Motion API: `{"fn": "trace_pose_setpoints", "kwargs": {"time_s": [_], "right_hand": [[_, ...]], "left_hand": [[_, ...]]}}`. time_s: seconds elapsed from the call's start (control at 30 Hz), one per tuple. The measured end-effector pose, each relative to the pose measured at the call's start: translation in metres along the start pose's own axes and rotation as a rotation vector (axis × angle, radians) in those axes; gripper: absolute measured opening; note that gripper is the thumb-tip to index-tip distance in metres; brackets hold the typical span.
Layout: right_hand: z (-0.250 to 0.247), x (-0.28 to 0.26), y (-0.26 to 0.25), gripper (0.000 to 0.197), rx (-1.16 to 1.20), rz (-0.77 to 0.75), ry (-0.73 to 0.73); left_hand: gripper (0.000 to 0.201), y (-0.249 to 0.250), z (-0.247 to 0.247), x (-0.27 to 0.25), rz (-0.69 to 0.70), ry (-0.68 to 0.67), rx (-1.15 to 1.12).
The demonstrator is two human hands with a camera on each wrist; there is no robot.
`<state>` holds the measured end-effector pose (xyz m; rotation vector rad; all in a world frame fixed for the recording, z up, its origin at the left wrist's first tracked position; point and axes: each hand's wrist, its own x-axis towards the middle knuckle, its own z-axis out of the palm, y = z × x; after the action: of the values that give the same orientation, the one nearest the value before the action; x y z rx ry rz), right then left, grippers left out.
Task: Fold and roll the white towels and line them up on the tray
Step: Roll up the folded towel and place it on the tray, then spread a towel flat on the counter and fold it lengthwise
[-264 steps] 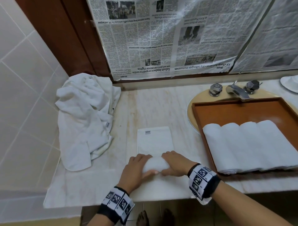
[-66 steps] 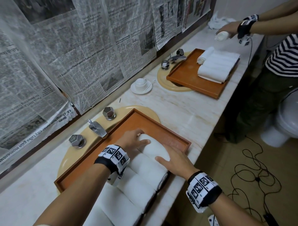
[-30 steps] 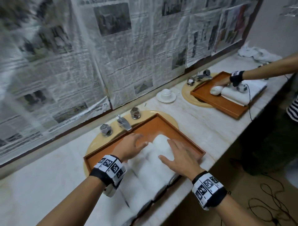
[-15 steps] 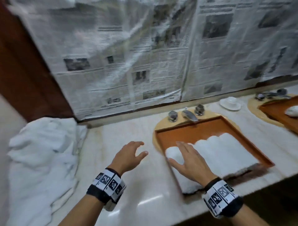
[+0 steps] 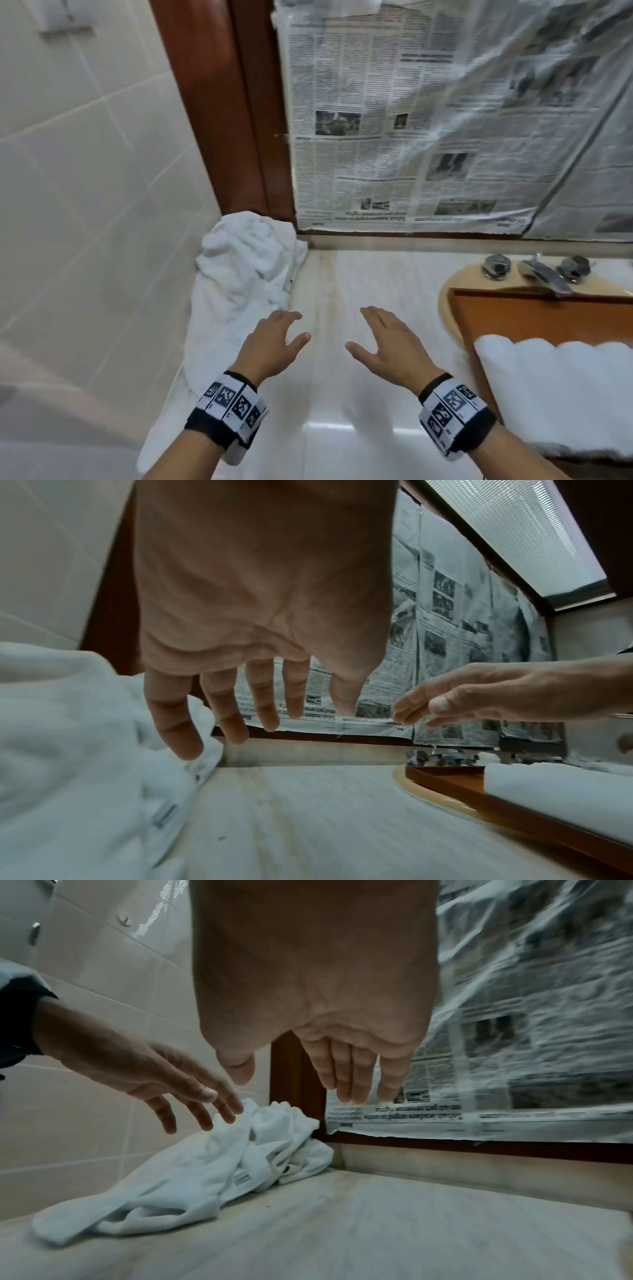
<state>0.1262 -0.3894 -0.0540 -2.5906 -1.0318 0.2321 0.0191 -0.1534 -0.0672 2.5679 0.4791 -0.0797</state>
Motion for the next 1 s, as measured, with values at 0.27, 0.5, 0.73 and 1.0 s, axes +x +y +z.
{"fn": "trace_pose_setpoints", "kwargs": {"time_s": [0.27,0.5,0.73,1.0], "right_hand": [[0.024,0.083,-0.034,0.075,0.023,-0.164,-0.059],[0.06,0.167,-0.059,0.067,0.069,-0.262,-0.127],[0.1,0.225,-0.093,0.053,0.097,-0.291,-0.181],[0.124,0.241,-0.108,0.017,0.356,-0.299,-0.063]], "left_hand": [[0.054,-0.05,-0.026,0.019,-0.13,0.072,0.014],[0.058,-0.081,-0.035,0.065,-0.235,0.084,0.106],[0.058,-0.092,-0.039,0.1,-0.289,0.126,0.203],[0.057,-0.1,-0.044,0.092,-0.274,0.166,0.186]]}}
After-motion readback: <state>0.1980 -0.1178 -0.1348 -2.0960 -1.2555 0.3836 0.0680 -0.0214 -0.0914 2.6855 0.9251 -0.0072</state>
